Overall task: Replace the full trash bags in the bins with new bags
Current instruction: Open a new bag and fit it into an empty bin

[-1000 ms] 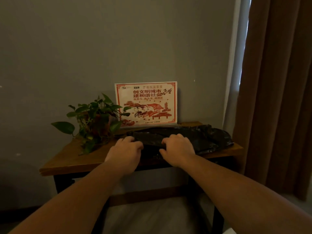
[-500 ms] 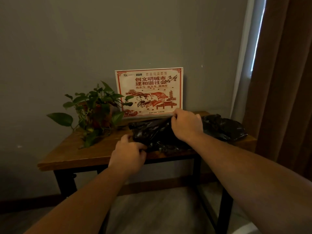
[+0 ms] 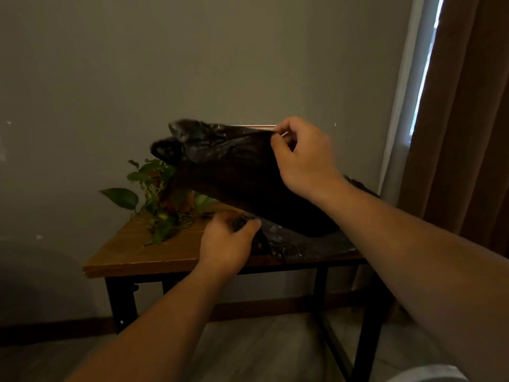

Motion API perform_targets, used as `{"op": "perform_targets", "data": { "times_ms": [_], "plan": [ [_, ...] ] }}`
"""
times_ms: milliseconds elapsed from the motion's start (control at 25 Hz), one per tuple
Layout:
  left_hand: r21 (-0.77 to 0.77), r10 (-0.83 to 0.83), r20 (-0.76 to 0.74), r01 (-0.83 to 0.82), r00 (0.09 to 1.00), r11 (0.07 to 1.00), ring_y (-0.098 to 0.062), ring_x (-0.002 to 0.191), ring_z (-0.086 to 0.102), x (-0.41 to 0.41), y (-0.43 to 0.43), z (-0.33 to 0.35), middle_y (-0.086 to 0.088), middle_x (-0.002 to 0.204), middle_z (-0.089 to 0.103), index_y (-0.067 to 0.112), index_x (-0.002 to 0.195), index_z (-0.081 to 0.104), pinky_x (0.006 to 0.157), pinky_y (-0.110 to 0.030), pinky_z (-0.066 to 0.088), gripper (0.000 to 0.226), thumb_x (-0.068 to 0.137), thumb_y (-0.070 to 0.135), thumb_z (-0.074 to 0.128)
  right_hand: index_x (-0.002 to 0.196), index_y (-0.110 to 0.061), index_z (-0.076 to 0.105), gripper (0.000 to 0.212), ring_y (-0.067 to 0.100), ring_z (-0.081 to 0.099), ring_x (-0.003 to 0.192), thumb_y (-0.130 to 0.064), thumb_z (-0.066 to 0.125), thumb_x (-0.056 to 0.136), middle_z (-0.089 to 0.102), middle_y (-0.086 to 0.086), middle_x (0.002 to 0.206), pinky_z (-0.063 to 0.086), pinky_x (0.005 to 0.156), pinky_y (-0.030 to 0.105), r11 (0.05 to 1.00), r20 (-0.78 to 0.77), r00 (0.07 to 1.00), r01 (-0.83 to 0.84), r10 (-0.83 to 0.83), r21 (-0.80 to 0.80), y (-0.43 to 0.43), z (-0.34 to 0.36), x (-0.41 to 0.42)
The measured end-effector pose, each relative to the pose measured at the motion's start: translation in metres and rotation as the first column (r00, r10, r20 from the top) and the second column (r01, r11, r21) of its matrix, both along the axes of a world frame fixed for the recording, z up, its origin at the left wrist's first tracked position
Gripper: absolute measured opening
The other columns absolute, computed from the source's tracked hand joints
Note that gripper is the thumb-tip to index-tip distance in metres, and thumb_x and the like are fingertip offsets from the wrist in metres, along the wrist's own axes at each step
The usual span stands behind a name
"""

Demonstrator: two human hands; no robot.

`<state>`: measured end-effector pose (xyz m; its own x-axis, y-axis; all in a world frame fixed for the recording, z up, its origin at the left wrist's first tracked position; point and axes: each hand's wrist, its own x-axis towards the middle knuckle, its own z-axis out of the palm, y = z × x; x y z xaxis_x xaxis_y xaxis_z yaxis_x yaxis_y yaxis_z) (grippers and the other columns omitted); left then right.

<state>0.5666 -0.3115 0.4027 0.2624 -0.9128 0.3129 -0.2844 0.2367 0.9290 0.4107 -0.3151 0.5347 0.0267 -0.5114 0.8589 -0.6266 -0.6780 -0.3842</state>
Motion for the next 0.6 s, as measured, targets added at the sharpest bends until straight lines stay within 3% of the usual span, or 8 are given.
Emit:
{"op": "perform_targets", "data": {
  "times_ms": [80,120,200,280,360,440,560,600],
  "plan": [
    [-0.014,-0.09,-0.337,0.091,0.937,0.996,-0.004,0.102,0.064,0.008,0.017,0.009,0.02,0.118,0.064,0.046,0.126,0.045,0.085,-0.034,0.057,0.073,0.068,0.055,0.09,0.091,-0.034,0.062,0.012,-0.006,0.061,0.069,-0.028,0.061,0.101,0.064,-0.016,0.072,0.039,0.059,0.007,0.997,-0.01,0.997,-0.079,0.078,-0.023,0.024,0.011,0.011],
    [-0.046,-0.141,-0.429,0.134,0.892,0.99,-0.001,0.098,0.066,0.015,0.026,0.013,0.022,0.115,0.066,0.049,0.125,0.042,0.079,-0.029,0.056,0.076,0.068,0.052,0.092,0.091,-0.033,0.063,0.012,-0.004,0.061,0.067,-0.027,0.061,0.1,0.064,-0.016,0.071,0.04,0.058,0.007,0.993,-0.009,0.993,-0.115,0.115,-0.028,0.035,0.016,0.016],
    [-0.127,-0.221,-0.505,0.181,0.834,0.975,-0.001,0.095,0.071,0.033,0.047,0.016,0.025,0.105,0.075,0.05,0.116,0.052,0.077,-0.027,0.054,0.054,0.078,0.042,0.09,0.089,-0.034,0.064,0.013,-0.002,0.059,0.06,-0.027,0.062,0.101,0.064,-0.018,0.065,0.04,0.054,0.01,0.983,0.002,0.983,-0.182,0.182,-0.017,0.055,0.025,0.024],
    [-0.199,-0.288,-0.549,0.212,0.785,0.957,-0.011,0.107,0.074,0.051,0.073,0.018,0.019,0.112,0.078,0.044,0.117,0.065,0.087,-0.035,0.057,0.034,0.09,0.027,0.08,0.088,-0.032,0.063,0.016,0.0,0.054,0.05,-0.026,0.061,0.102,0.059,-0.019,0.055,0.038,0.05,0.015,0.976,0.04,0.975,-0.219,0.219,0.014,0.07,0.031,0.027],
    [-0.259,-0.325,-0.556,0.213,0.765,0.942,-0.02,0.108,0.076,0.069,0.106,0.02,0.005,0.118,0.078,0.034,0.122,0.068,0.082,-0.037,0.061,0.029,0.097,0.02,0.071,0.086,-0.027,0.063,0.018,0.0,0.048,0.044,-0.023,0.06,0.103,0.055,-0.018,0.048,0.037,0.047,0.017,0.972,0.125,0.969,-0.224,0.215,0.062,0.079,0.031,0.029],
    [-0.282,-0.293,-0.492,0.168,0.82,0.945,-0.02,0.1,0.078,0.083,0.145,0.023,0.002,0.112,0.079,0.034,0.121,0.067,0.072,-0.035,0.064,0.026,0.099,0.02,0.069,0.085,-0.024,0.068,0.018,-0.001,0.055,0.047,-0.022,0.062,0.102,0.06,-0.019,0.05,0.038,0.046,0.012,0.972,0.217,0.963,-0.191,0.158,0.138,0.088,0.026,0.031],
    [-0.283,-0.187,-0.294,0.102,0.937,0.954,-0.031,0.09,0.075,0.103,0.205,0.021,-0.009,0.096,0.075,0.023,0.098,0.07,0.071,-0.046,0.067,0.006,0.095,0.028,0.072,0.091,-0.029,0.076,0.019,-0.002,0.069,0.074,-0.022,0.062,0.102,0.074,-0.021,0.074,0.046,0.05,0.008,0.923,0.295,0.95,-0.2,0.101,0.329,0.106,0.009,0.04],
    [-0.267,-0.164,-0.249,0.095,0.955,0.959,-0.037,0.089,0.072,0.109,0.222,0.018,-0.015,0.094,0.072,0.018,0.093,0.068,0.071,-0.052,0.066,0.014,0.092,0.031,0.074,0.093,-0.031,0.076,0.021,0.0,0.069,0.082,-0.022,0.06,0.102,0.075,-0.019,0.083,0.049,0.055,0.008,0.901,0.317,0.945,-0.205,0.081,0.382,0.114,0.001,0.044]
  ]
}}
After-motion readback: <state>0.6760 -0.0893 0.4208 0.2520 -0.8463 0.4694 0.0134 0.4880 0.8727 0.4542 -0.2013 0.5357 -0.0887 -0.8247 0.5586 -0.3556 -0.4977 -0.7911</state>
